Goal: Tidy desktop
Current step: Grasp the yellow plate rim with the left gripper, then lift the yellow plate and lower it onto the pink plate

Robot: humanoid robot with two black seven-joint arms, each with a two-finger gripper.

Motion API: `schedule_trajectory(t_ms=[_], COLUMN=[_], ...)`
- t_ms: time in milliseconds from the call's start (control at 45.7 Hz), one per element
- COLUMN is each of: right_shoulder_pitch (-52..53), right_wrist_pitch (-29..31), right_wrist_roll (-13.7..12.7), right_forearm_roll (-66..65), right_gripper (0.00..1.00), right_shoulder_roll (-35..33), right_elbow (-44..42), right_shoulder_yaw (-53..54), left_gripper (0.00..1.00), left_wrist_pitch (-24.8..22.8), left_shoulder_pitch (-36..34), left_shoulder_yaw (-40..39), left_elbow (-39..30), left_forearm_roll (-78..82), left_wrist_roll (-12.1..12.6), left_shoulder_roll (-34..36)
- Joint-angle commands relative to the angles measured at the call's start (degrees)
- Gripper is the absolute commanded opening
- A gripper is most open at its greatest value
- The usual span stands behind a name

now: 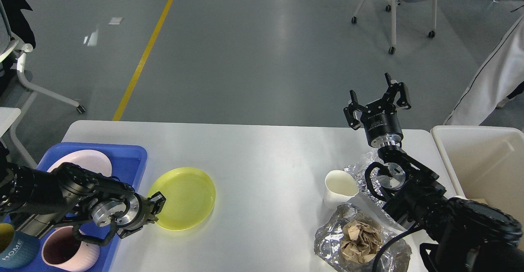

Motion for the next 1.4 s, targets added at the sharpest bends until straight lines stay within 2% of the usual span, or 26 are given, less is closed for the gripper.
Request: schedule_trajectory(t_ms=[0, 109, 197, 350, 460, 657, 766, 963, 1182, 1379], right_shoulder_pitch=[-0.01, -0.01, -0.01, -0.01, -0.01, -0.10, -0.10, -0.01, -0.10, -0.01], right_wrist_pitch=[-0.06, 0.03, 0.03, 0.03, -0.06, 0.03, 0.03, -0.06, -0.06, 0.03], right_wrist_roll=[0.00, 0.00, 0.00, 0.00, 0.00, 0.00, 0.00, 0.00, 0.00, 0.00], right_forearm_roll=[0.00, 0.00, 0.00, 0.00, 0.00, 0.00, 0.00, 0.00, 0.00, 0.00], right_gripper=[1.00, 1.00, 1.00, 1.00, 1.00, 1.00, 1.00, 1.00, 1.00, 1.00], right_shoulder_roll=[0.00, 0.00, 0.00, 0.00, 0.00, 0.00, 0.00, 0.00, 0.00, 0.00], right_elbow=[0.00, 0.00, 0.00, 0.00, 0.00, 0.00, 0.00, 0.00, 0.00, 0.00], right_shoulder_yaw=[-0.06, -0.06, -0.06, 0.03, -0.06, -0.06, -0.06, -0.06, -0.06, -0.06], left_gripper=[0.00, 0.00, 0.00, 0.00, 0.00, 0.00, 0.00, 0.00, 0.00, 0.00], left_wrist_pitch=[-1.35, -5.65, -10.83, -19.62, -29.89, -51.16, -58.91, -59.25, -55.32, -47.16], left_shoulder_pitch=[-2.20, -6.42, -10.20, -18.02, -24.61, -36.82, -40.44, -38.17, -22.88, -9.78], left_shoulder_yaw=[-0.47, -0.47, -0.47, -0.47, -0.74, -0.74, -0.74, -0.03, -2.67, -8.29], left_elbow=[-0.85, -1.47, -1.47, -1.47, -1.38, -1.30, -1.30, 0.46, 9.86, 17.86], left_forearm_roll=[0.15, 0.24, 0.32, 1.64, 5.24, 10.95, 12.01, 14.99, 20.01, 20.01], left_wrist_roll=[2.56, 6.69, 9.41, 11.70, 14.07, 14.78, 14.78, 14.69, 13.99, 13.64], left_shoulder_roll=[0.60, 2.79, 5.78, 9.65, 12.99, 20.45, 25.11, 28.46, 33.38, 33.91])
